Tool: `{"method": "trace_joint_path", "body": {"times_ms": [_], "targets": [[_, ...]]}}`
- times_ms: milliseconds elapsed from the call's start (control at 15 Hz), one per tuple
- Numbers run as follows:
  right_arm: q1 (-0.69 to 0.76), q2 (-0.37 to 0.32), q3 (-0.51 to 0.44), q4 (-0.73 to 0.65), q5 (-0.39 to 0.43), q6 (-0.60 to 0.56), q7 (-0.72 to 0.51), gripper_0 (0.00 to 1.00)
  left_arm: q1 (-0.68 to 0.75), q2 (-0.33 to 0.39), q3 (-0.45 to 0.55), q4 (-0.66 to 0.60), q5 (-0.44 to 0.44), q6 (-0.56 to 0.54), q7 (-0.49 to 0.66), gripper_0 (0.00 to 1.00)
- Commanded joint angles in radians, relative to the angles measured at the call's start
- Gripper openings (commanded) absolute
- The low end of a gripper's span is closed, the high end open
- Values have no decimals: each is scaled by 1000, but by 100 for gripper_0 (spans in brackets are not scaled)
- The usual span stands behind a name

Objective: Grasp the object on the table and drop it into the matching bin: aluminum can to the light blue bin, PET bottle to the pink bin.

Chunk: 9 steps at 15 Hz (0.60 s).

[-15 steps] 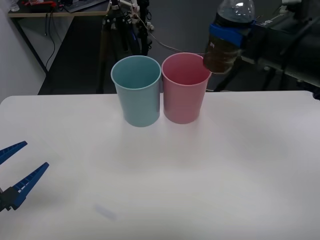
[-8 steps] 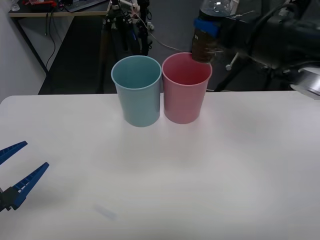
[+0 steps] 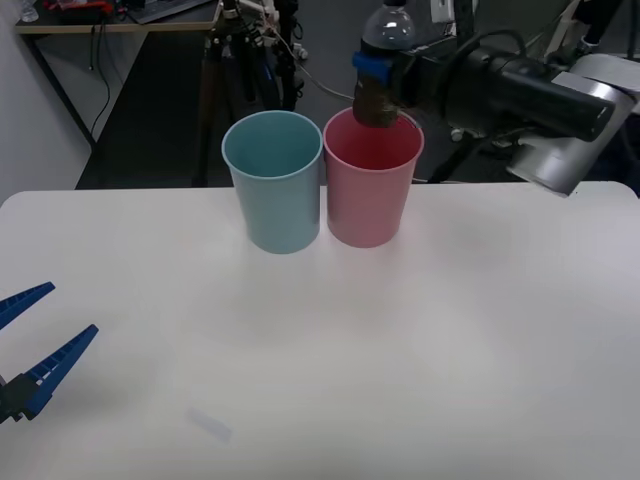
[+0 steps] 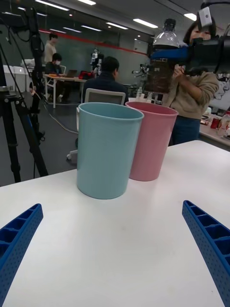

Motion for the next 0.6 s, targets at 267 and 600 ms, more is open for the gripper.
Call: {"method": "trace_joint_path", "body": {"times_ms": [267, 600], "targets": [[-11, 72, 0, 80, 64, 0, 5, 0, 0, 0, 0, 0, 0, 0, 0, 100], [-11, 93, -2, 103, 86, 0, -2, 0, 0, 0, 0, 0, 0, 0, 0, 100]]}}
